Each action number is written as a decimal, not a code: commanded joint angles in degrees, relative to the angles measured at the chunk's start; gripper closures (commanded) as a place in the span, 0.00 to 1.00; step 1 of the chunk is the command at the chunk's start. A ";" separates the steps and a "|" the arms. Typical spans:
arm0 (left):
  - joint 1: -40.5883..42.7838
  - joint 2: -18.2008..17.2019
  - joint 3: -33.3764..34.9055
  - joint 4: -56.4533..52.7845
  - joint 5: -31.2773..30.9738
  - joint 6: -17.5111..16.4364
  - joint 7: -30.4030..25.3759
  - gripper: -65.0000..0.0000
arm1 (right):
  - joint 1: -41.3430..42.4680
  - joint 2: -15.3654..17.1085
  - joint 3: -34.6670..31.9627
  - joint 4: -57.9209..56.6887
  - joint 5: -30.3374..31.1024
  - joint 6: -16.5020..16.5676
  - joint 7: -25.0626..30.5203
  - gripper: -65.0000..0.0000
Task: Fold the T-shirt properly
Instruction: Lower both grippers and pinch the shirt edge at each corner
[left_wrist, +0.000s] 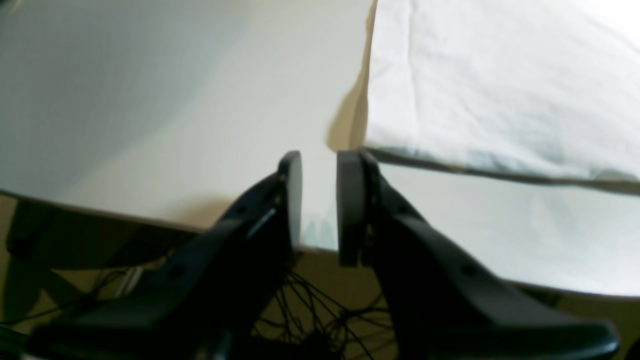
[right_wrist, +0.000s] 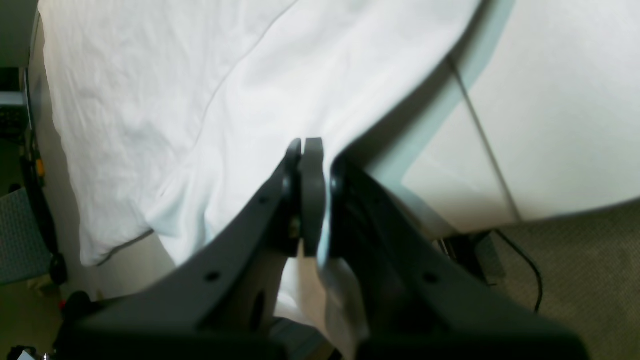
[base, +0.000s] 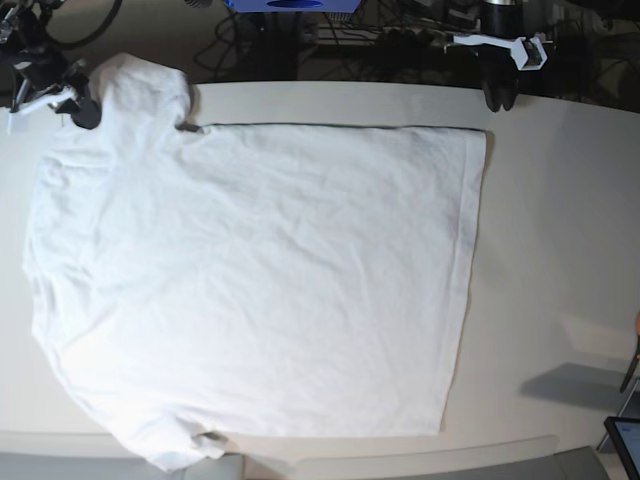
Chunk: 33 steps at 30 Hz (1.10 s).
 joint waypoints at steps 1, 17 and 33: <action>0.72 -0.30 0.24 1.39 -0.09 0.17 -1.05 0.72 | -0.46 0.38 0.20 0.36 -0.91 0.14 -0.80 1.00; -3.41 -1.70 2.08 1.39 -13.10 -3.70 4.14 0.44 | -0.46 0.82 0.12 0.44 -0.91 0.14 -0.80 1.00; -11.41 5.95 2.44 1.30 -13.19 -3.88 21.98 0.45 | -0.46 0.90 0.12 0.88 -0.91 0.22 -0.80 1.00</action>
